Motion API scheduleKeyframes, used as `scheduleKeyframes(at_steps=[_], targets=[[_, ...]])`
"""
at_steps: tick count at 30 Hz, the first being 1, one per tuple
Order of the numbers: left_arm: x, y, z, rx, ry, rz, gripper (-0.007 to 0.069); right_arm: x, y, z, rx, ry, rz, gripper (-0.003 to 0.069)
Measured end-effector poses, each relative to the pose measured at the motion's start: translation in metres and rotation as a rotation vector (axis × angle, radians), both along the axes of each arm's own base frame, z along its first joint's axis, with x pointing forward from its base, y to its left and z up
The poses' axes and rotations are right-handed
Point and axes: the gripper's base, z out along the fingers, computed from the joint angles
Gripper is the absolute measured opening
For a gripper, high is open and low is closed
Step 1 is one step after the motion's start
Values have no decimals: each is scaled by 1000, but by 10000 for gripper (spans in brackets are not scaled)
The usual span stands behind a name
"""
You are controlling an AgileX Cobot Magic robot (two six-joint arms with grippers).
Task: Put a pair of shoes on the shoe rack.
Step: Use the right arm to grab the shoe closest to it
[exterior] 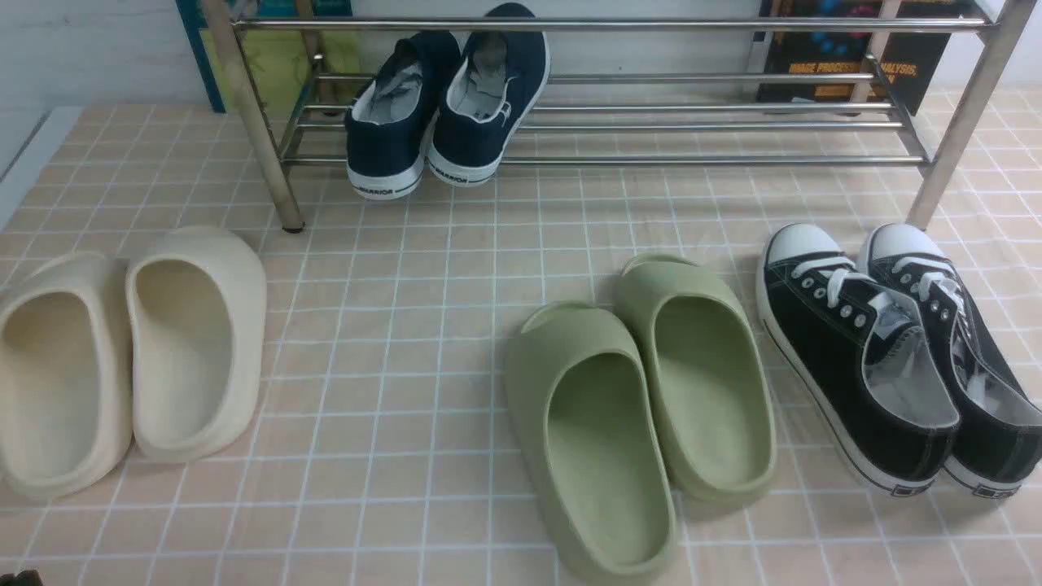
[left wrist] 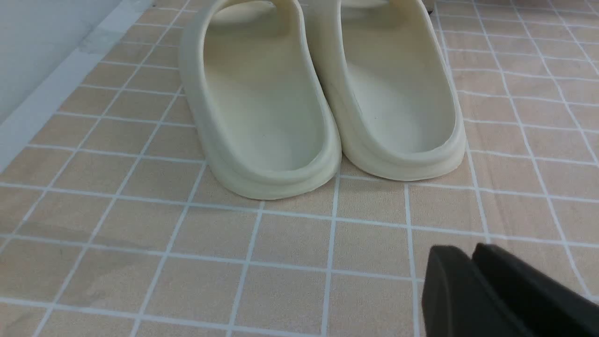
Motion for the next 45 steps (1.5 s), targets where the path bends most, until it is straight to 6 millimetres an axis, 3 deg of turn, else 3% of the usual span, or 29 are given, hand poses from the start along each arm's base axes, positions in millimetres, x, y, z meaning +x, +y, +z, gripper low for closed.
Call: scheduleKeyframes(at_steps=[45], targets=[[0,3,0,86,6,7,128,0,0,0,-2,0,0,239]])
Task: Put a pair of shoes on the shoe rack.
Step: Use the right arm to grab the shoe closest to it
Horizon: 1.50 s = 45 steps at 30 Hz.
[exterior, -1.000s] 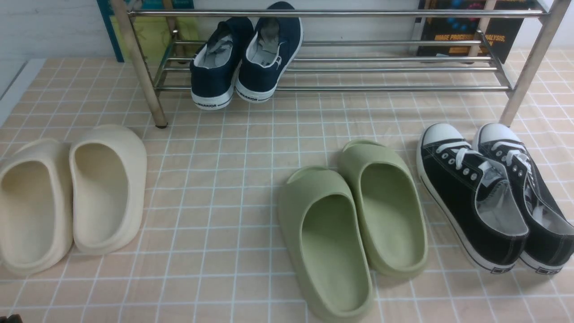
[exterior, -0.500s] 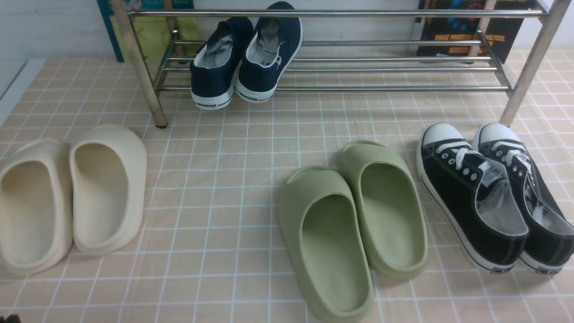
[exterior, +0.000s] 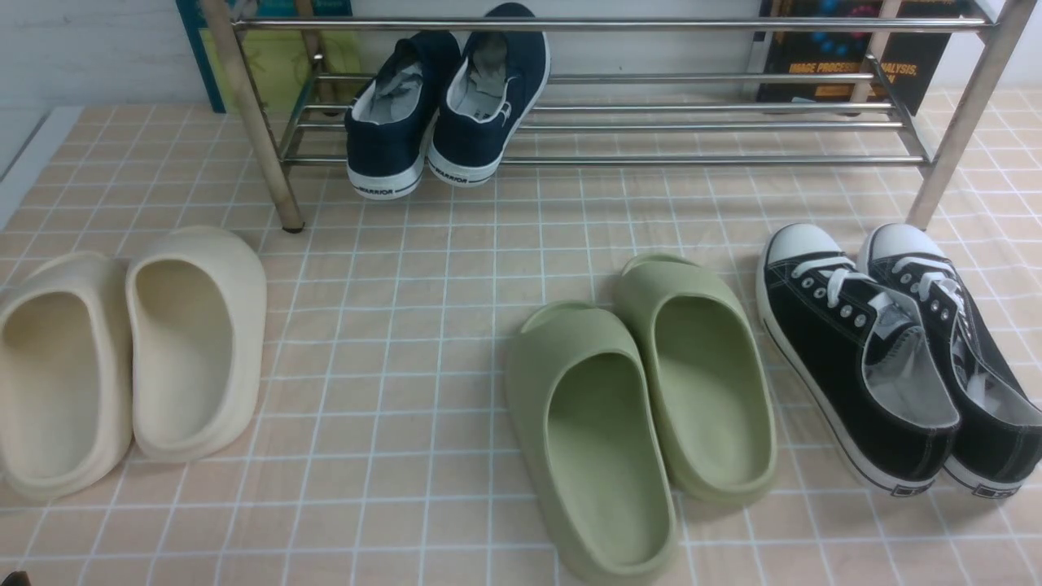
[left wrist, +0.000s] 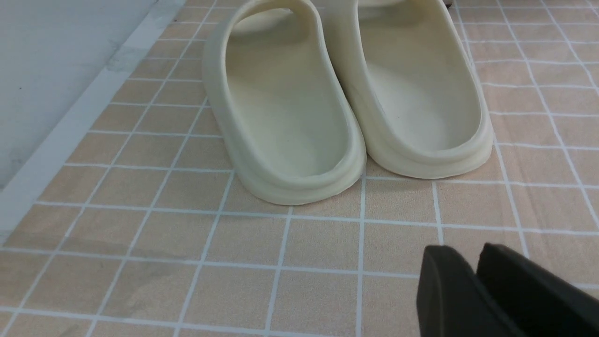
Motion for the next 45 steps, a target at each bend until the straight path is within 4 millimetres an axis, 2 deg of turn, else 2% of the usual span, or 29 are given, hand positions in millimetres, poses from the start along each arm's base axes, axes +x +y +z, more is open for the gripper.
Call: scheduleKeyframes(at_steps=[10,19,25,27,30,32,45], targets=[[0,0,0,3,0,0,144,0,0,0,4,-1,0,239],[0,0,0,3,0,1,146,2,1,5,42,-71,3,239],[0,0,0,3,1,1,148,2,6,6,278,-90,-3,239],[0,0,0,4,1,1,148,2,9,8,527,-90,-20,239],[0,0,0,4,1,1,148,2,12,9,740,-87,-35,239],[0,0,0,4,1,1,148,2,13,10,806,-89,-38,239],[0,0,0,4,1,1,163,3,12,14,864,-136,-48,239]])
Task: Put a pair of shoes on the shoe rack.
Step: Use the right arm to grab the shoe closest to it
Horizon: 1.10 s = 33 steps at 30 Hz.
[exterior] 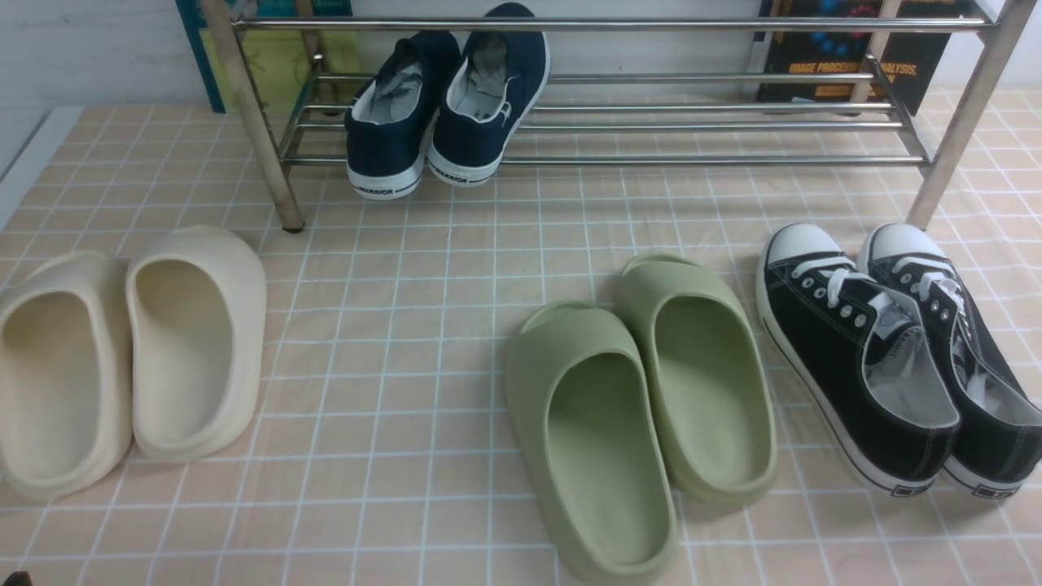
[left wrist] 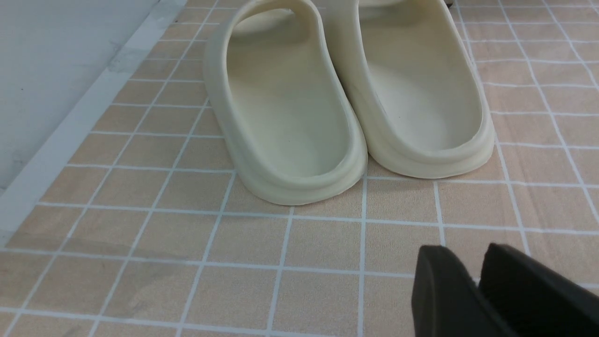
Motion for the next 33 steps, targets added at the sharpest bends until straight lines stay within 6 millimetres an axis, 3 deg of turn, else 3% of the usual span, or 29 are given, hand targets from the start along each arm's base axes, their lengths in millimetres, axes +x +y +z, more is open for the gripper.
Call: scheduleKeyframes(at_steps=[7,11,13,17,18,21,22,24,27,33], targets=[[0,0,0,0,0,0,169,-1,1,5,-142,-15,27,211],[0,0,0,0,0,0,174,2,1,47,-312,-61,41,40],[0,0,0,0,0,0,176,6,1,58,-371,-49,53,0],[0,0,0,0,0,0,180,40,5,110,-636,98,203,-19],[0,0,0,0,0,0,180,44,6,114,-647,118,223,-19],[0,0,0,0,0,0,181,80,11,135,-796,268,426,-19],[0,0,0,0,0,0,181,97,13,135,-819,340,510,-19],[0,0,0,0,0,0,181,114,15,136,-835,405,601,-18],[0,0,0,0,0,0,183,151,21,124,-856,542,762,-13],[0,0,0,0,0,0,191,196,47,94,-984,718,937,-3]])
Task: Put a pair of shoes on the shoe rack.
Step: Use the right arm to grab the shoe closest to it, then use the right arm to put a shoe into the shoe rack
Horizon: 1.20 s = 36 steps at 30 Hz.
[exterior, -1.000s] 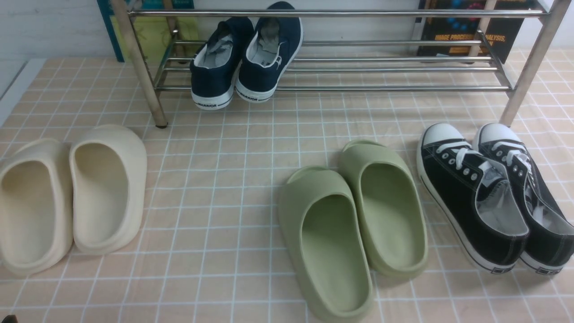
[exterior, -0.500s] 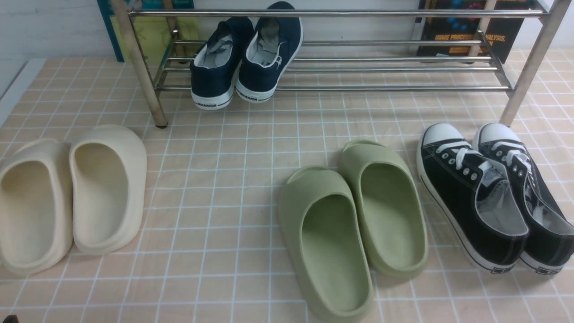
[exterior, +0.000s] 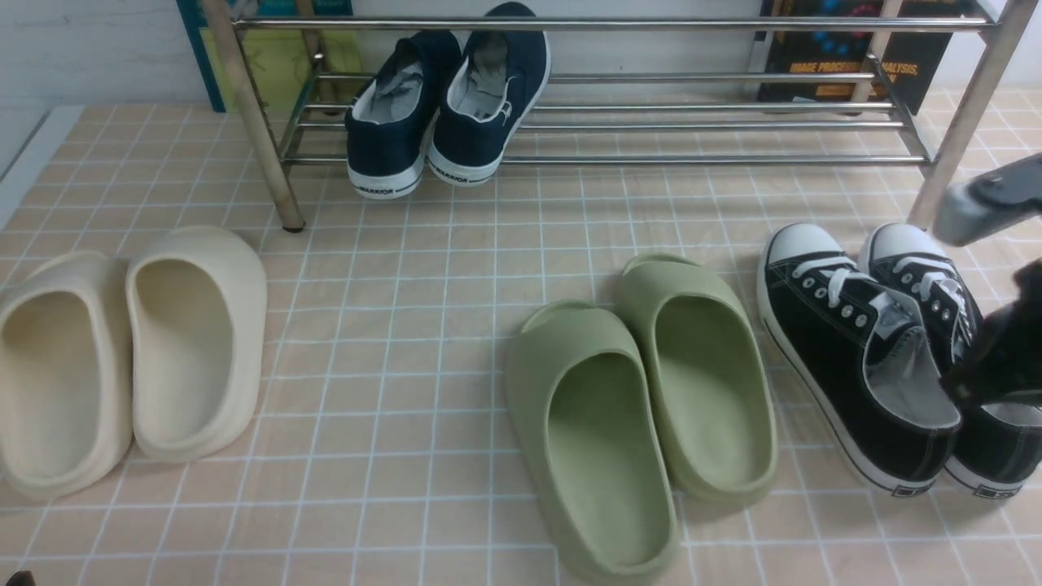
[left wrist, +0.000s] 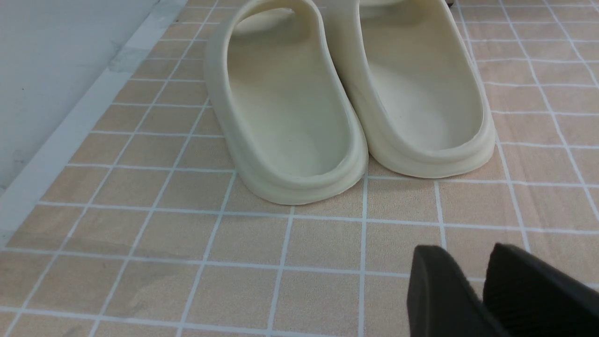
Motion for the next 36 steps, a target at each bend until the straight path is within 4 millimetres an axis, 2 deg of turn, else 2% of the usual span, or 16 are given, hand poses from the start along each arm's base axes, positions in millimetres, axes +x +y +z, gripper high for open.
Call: scheduleKeyframes(at_steps=[4,8,13,17,19,21,25,26,29,30,31,33,36], targets=[[0,0,0,0,0,0,199,19,17,-23,-123,59,27,34],[0,0,0,0,0,0,200,31,20,-42,-182,79,3,142],[0,0,0,0,0,0,202,45,23,-63,-191,95,-11,336],[0,0,0,0,0,0,210,52,26,-81,-190,135,-13,383],[0,0,0,0,0,0,212,53,26,-86,-190,151,-14,364],[0,0,0,0,0,0,213,55,27,-91,-193,166,-14,298],[0,0,0,0,0,0,217,58,30,-83,-183,191,-16,42],[0,0,0,0,0,0,219,59,30,-79,-184,196,-15,17],[0,0,0,0,0,0,220,65,33,-50,-167,194,-18,4],[0,0,0,0,0,0,220,66,34,-48,-165,190,-18,4],[0,0,0,0,0,0,220,72,36,-30,-145,151,-21,4],[0,0,0,0,0,0,220,82,39,-10,-125,89,-24,4],[0,0,0,0,0,0,223,99,44,10,-104,13,-27,4]])
